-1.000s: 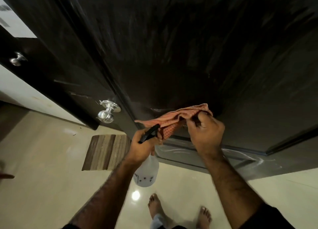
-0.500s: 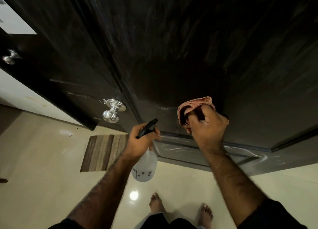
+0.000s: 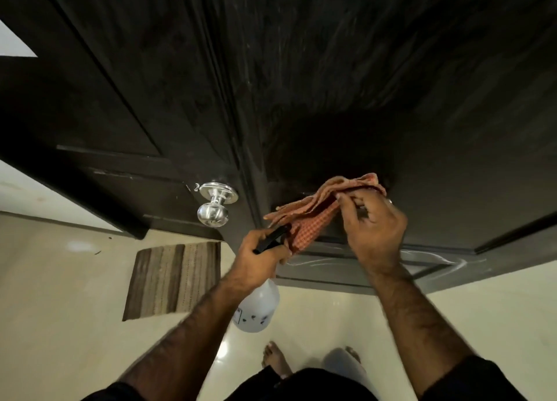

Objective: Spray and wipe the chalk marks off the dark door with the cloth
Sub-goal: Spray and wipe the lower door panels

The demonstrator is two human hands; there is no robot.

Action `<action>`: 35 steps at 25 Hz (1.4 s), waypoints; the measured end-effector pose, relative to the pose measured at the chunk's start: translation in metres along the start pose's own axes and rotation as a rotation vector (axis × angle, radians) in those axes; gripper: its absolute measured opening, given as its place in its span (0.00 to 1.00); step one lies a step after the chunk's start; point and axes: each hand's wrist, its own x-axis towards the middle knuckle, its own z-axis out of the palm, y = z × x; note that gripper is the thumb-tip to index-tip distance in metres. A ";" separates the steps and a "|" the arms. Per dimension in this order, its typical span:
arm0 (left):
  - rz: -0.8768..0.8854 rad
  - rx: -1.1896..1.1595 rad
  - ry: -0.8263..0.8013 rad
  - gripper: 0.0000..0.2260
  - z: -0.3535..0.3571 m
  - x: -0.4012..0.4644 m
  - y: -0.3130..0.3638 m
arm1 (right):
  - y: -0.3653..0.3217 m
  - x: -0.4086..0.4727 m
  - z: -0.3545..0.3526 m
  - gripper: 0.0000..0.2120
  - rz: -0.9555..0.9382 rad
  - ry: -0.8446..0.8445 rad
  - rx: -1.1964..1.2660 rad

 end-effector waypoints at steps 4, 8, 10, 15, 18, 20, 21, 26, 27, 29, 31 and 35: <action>0.068 -0.035 0.017 0.11 -0.010 -0.003 -0.008 | 0.048 -0.059 0.039 0.14 0.045 -0.500 -0.298; 0.143 -0.054 -0.007 0.06 -0.025 -0.004 -0.006 | 0.025 -0.041 0.046 0.06 0.097 -0.265 -0.206; 0.135 -0.032 0.014 0.05 -0.029 -0.002 -0.004 | -0.007 -0.008 0.034 0.03 0.096 0.019 0.045; 0.195 -0.028 0.041 0.05 -0.030 0.001 0.002 | 0.028 -0.046 0.055 0.06 -0.193 -0.458 -0.345; 0.225 -0.005 0.058 0.05 -0.030 -0.004 0.002 | 0.026 -0.065 0.063 0.10 0.150 -0.531 -0.135; 0.242 0.023 0.063 0.04 -0.030 -0.009 0.002 | 0.007 -0.042 0.064 0.09 0.126 -0.238 0.096; 0.233 0.022 0.075 0.04 -0.030 -0.011 0.001 | -0.010 -0.024 0.059 0.08 0.066 -0.131 0.197; 0.184 0.015 0.224 0.09 -0.028 -0.022 -0.012 | -0.010 -0.019 0.070 0.08 -0.038 -0.225 0.197; 0.215 0.013 0.219 0.08 -0.030 -0.025 -0.015 | -0.001 -0.040 0.077 0.13 0.034 -0.321 0.133; 0.253 -0.035 0.203 0.07 -0.034 -0.034 -0.015 | 0.005 -0.067 0.080 0.17 0.103 -0.365 0.095; 0.266 -0.049 0.199 0.05 -0.036 -0.041 -0.009 | -0.026 -0.042 0.077 0.12 0.173 -0.250 0.154; 0.220 -0.025 0.246 0.06 -0.041 -0.041 -0.012 | -0.082 0.028 0.062 0.07 -0.073 -0.001 0.351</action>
